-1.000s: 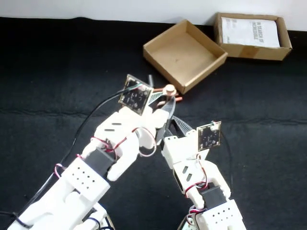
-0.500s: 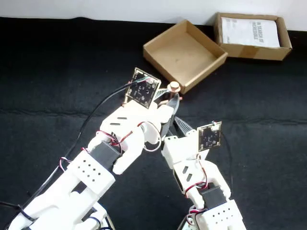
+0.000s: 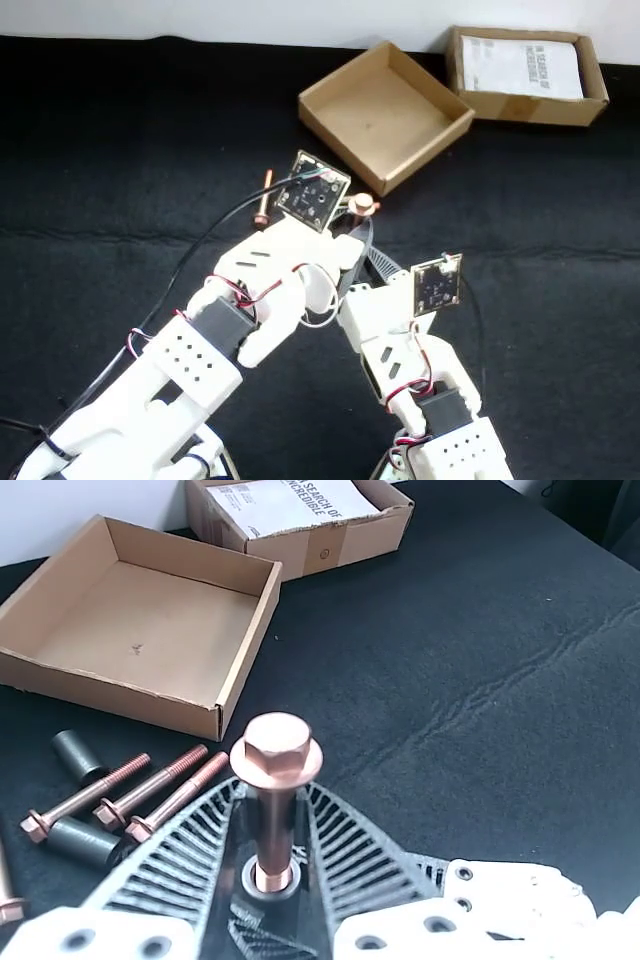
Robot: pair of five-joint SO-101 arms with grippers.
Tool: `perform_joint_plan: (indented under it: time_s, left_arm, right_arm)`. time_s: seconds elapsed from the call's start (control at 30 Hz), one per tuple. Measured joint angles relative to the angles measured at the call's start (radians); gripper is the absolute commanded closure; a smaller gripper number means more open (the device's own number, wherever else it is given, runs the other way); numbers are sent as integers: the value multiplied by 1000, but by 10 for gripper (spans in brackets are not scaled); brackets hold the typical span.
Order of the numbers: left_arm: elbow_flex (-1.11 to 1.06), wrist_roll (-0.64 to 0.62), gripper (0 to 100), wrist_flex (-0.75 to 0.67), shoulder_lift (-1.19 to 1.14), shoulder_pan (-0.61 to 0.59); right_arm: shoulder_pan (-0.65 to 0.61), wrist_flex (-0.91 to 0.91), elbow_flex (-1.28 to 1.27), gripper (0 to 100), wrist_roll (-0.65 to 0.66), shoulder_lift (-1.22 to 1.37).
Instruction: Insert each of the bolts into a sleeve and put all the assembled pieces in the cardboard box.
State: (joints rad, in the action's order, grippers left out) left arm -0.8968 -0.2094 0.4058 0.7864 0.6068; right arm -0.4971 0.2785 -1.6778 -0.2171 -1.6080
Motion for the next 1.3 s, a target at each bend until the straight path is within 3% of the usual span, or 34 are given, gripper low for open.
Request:
perform_joint_plan:
  time_s: [0.07, 0.2, 0.27, 0.57, 0.77, 1.03, 1.3]
  left_arm:
    - [0, 0, 920, 0, 0, -6]
    - [0, -2, 685, 6, 0, -41]
    - [0, -2, 638, 40, 0, -51]
    - [0, -2, 698, 146, 6, -58]
    - [58, -2, 755, 262, 158, -58]
    - [117, -2, 970, 463, 456, -60]
    - [35, -2, 991, 509, 692, -224]
  right_arm:
    - [0, 0, 0, 991, 0, 0]
    - [0, 0, 0, 991, 0, 0]
    - [2, 0, 0, 991, 3, 0]
    - [2, -3, 0, 991, 35, 0]
    - [0, -2, 0, 991, 35, 0]
    - [0, -2, 0, 991, 35, 0]
    - [5, 230, 46, 991, 35, 2]
